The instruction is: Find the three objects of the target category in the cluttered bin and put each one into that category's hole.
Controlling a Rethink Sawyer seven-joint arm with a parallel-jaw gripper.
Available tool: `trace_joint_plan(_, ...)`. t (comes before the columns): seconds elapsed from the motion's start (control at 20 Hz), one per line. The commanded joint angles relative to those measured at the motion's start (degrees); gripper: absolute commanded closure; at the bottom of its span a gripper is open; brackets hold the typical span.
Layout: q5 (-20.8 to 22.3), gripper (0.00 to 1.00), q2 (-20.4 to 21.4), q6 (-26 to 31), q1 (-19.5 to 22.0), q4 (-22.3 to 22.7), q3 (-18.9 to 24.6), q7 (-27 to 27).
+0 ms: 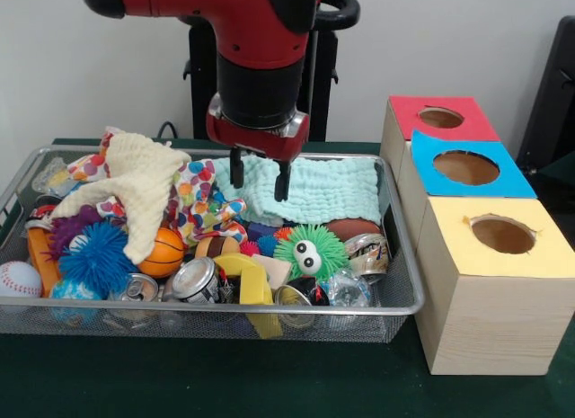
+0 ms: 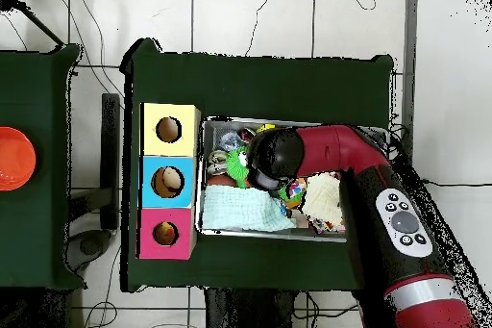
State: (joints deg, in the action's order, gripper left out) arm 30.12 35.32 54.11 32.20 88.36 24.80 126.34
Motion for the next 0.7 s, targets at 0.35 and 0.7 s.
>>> trace_joint_plan(0.35,4.02,0.0,-1.68,3.52,3.41,-2.53,6.42,-24.61)
trace_joint_plan(0.7,4.05,0.0,-2.05,5.81,5.35,-3.86,7.25,-29.34)
